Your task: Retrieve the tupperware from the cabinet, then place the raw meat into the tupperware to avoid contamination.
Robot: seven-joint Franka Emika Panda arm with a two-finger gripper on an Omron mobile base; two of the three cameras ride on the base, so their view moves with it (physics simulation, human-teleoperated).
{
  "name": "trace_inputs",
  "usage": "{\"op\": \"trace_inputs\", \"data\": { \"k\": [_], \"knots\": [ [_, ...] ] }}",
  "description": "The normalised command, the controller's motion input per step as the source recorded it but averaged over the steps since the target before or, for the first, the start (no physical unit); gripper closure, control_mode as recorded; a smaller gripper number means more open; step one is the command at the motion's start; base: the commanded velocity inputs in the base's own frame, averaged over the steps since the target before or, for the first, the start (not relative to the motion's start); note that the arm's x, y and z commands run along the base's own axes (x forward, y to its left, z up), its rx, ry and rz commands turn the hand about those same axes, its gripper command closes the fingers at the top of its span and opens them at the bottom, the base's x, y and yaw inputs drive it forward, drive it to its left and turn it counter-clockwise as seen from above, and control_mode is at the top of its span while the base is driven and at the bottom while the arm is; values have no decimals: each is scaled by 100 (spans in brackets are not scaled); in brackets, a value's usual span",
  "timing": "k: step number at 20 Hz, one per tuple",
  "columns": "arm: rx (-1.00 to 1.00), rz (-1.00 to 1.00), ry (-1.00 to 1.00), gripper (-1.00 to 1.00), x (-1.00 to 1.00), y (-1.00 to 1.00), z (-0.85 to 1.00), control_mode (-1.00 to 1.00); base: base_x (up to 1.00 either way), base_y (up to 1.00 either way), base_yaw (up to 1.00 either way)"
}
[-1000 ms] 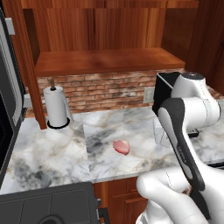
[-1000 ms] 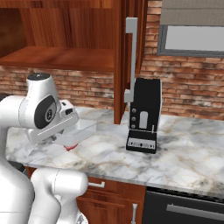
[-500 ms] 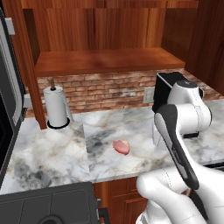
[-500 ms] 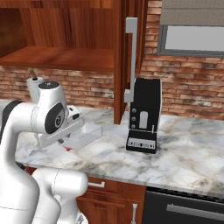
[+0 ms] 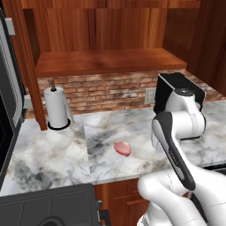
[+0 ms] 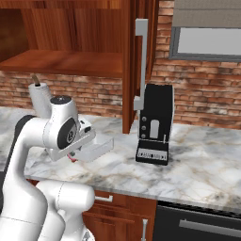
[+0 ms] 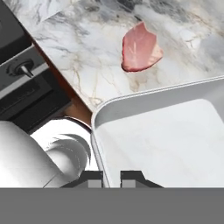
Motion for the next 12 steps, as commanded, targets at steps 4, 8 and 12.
{"op": "trace_inputs", "data": {
  "k": [4,8,12],
  "knots": [
    [0,1,-1,100,31,-3,-30,-100,0,0,0],
    [0,1,-1,100,30,0,-28,-100,0,0,0],
    [0,0,0,100,29,0,-24,-100,0,0,0]
  ]
}}
